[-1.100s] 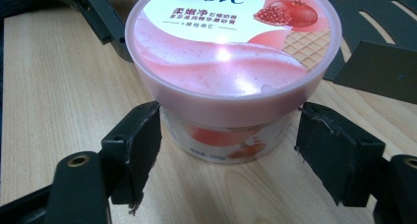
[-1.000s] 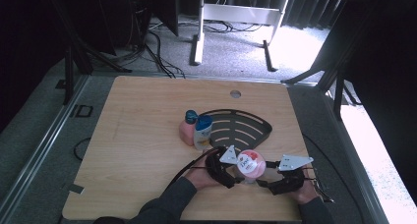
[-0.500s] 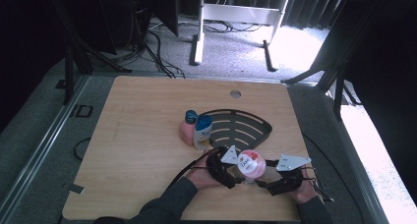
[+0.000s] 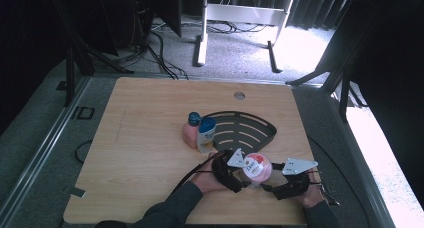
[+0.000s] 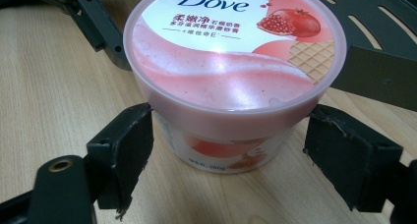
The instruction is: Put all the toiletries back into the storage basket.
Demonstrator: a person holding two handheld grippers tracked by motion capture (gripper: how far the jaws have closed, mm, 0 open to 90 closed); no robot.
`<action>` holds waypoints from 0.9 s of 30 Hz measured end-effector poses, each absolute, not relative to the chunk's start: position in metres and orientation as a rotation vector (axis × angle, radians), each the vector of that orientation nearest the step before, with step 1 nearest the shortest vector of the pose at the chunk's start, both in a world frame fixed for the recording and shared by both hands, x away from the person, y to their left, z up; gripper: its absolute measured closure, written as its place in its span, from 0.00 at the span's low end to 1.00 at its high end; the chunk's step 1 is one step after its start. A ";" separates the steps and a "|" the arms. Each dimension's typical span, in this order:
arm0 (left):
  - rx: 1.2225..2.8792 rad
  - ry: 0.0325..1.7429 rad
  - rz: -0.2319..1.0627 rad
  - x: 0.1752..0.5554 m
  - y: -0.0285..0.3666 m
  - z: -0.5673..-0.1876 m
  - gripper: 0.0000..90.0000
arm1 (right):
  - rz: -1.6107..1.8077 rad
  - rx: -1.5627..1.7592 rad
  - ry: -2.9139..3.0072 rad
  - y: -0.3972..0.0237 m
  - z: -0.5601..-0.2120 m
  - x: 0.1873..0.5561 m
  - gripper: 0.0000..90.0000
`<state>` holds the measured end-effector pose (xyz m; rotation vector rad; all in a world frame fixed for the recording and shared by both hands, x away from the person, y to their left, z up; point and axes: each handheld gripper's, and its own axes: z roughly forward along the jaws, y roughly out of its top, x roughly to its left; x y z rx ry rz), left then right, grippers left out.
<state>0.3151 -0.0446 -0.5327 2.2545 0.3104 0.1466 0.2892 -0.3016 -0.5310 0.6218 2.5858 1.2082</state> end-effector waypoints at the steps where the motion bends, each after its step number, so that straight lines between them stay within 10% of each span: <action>1: 2.253 0.309 0.147 0.315 -0.044 -0.532 0.21 | 1.207 0.620 2.586 -0.301 -0.530 0.289 0.21; 27: 2.241 0.325 0.180 0.322 -0.045 -0.508 0.21 | 1.235 0.620 2.536 -0.302 -0.509 0.295 0.20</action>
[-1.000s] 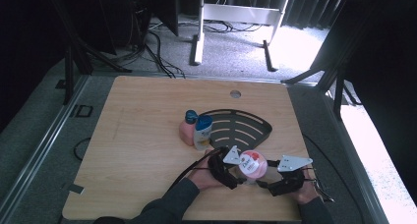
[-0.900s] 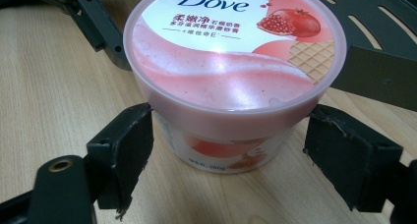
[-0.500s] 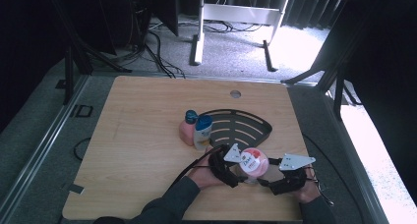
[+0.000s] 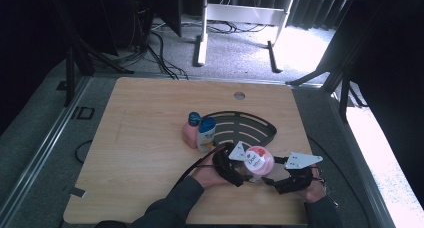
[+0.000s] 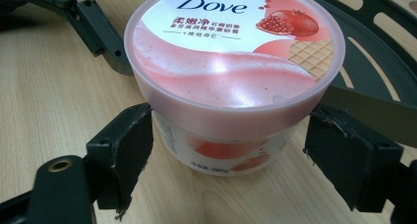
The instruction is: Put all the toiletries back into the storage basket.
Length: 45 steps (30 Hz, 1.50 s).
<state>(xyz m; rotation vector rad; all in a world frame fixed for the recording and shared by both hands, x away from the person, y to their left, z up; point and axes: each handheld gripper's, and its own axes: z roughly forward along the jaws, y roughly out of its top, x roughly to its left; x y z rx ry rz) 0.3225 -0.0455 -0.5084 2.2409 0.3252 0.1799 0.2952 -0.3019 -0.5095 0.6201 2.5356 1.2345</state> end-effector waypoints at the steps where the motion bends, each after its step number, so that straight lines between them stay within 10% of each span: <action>1: 2.242 0.322 0.185 0.323 -0.046 -0.507 0.21 | 1.234 0.618 2.535 -0.302 -0.509 0.296 0.20; 45: 2.239 0.412 0.262 0.350 -0.053 -0.484 0.20 | 1.255 0.627 2.481 -0.302 -0.490 0.330 0.20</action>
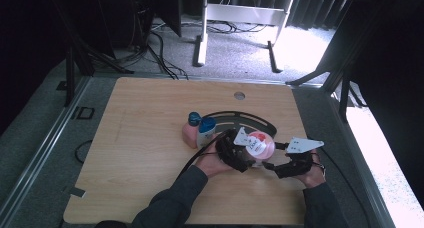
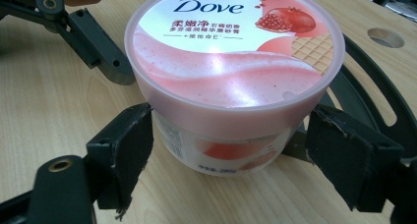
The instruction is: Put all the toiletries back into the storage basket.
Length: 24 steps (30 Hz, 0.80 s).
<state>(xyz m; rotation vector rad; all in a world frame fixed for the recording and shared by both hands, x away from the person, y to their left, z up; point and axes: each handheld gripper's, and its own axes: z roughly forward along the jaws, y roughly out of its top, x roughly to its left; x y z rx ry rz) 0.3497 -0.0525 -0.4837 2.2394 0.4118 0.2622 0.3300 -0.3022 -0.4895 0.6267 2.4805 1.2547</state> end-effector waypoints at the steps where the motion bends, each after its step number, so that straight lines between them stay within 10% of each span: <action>1: 2.235 0.422 0.259 0.350 -0.053 -0.484 0.20 | 1.253 0.626 2.479 -0.302 -0.489 0.331 0.20; 24: 2.221 0.487 0.278 0.366 -0.060 -0.479 0.20 | 1.264 0.644 2.462 -0.307 -0.485 0.351 0.21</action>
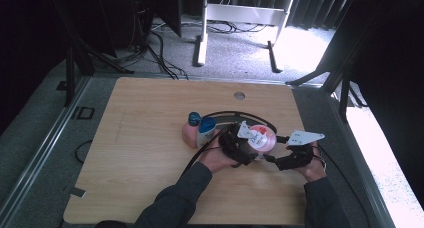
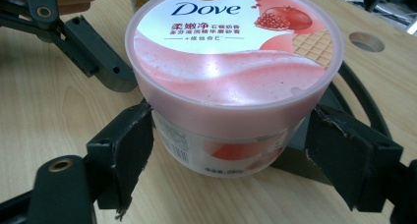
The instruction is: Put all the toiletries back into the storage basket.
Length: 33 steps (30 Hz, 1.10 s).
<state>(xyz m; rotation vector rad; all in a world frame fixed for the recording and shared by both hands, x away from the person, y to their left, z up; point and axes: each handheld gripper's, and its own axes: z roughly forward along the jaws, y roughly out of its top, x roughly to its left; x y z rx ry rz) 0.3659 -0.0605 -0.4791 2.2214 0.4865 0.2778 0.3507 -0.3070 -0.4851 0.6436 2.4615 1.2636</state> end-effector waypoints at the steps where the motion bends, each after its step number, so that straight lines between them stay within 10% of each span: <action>1: 2.216 0.493 0.277 0.367 -0.061 -0.479 0.20 | 1.259 0.647 2.461 -0.307 -0.485 0.353 0.21; 33: 2.221 0.563 0.340 0.389 -0.073 -0.478 0.20 | 1.200 0.651 2.481 -0.311 -0.481 0.383 0.22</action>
